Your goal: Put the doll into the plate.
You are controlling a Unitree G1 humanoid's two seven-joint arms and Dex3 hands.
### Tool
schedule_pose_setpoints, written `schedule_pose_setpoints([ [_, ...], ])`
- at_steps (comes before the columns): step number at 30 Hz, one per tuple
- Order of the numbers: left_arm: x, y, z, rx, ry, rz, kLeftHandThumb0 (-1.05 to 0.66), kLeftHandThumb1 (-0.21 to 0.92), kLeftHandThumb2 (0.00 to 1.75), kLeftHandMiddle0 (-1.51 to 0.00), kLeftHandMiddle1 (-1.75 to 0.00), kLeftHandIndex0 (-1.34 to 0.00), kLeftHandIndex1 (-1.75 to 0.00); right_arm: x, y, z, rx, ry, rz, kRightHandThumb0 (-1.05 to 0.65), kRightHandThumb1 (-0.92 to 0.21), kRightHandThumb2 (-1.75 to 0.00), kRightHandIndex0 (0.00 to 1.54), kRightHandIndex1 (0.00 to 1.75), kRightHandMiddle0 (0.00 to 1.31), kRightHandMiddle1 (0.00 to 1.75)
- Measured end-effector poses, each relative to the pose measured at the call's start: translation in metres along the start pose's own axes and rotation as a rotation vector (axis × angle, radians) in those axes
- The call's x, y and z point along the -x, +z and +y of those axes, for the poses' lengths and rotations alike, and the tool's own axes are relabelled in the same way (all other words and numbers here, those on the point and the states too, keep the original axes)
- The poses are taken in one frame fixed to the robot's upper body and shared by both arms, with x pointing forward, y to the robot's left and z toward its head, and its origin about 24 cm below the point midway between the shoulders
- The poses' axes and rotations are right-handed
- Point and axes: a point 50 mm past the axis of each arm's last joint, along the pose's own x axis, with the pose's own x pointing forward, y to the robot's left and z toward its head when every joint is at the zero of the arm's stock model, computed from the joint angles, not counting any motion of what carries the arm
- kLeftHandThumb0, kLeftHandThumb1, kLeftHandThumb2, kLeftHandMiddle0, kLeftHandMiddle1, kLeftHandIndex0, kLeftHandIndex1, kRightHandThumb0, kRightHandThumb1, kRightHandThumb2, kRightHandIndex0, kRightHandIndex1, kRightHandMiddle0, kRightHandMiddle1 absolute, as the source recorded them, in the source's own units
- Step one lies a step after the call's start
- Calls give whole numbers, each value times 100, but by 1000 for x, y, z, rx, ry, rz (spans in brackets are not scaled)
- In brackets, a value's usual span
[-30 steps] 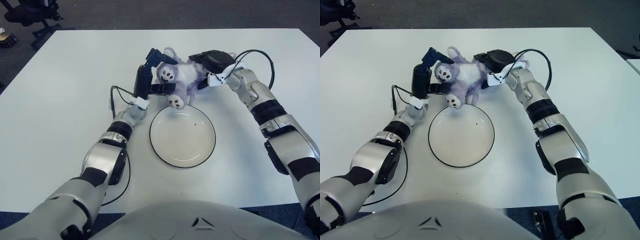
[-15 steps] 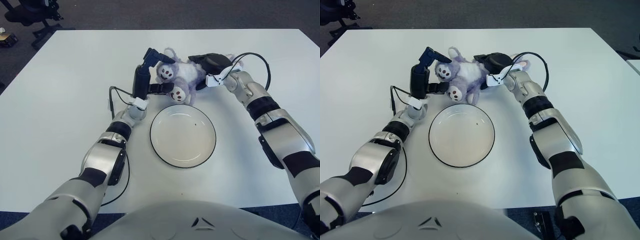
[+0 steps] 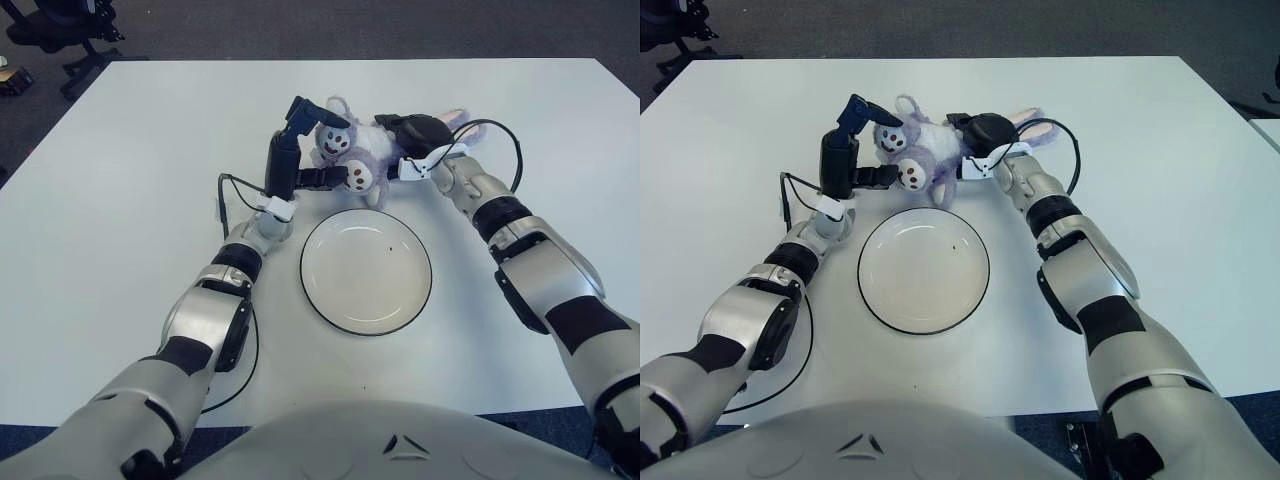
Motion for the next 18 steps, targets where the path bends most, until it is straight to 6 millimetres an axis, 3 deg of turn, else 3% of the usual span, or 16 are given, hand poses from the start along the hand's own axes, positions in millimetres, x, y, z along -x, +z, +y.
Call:
schedule_pose_setpoints([
  [3,0,0,0,0,0,-1,0,75,58,-34,-161,-50,-136,5,-1,4,-13,-47,-4,32,-82,-48,41,148,34,166],
  [6,0,0,1,-2,-2,-1,0,75,58,-34,-161,-50,-136,9,-2,7,-31,-78,-9,36,-71,-70,41,161,38,172],
  [13,0,0,0,-2,-2,-1,0,76,58,-34,-161,-50,-136,10,-4,7,-54,-104,-10,38,-63,-85,42,167,42,174],
  [16,0,0,0,-2,-3,-2,0,76,58,-34,-161,-50,-136,12,-6,6,-96,-115,-6,40,-54,-99,46,171,56,175],
  [18,0,0,1,-3,-2,-2,0,76,57,-33,-162,-50,-136,13,-10,5,-134,-119,0,41,-51,-104,47,173,59,175],
])
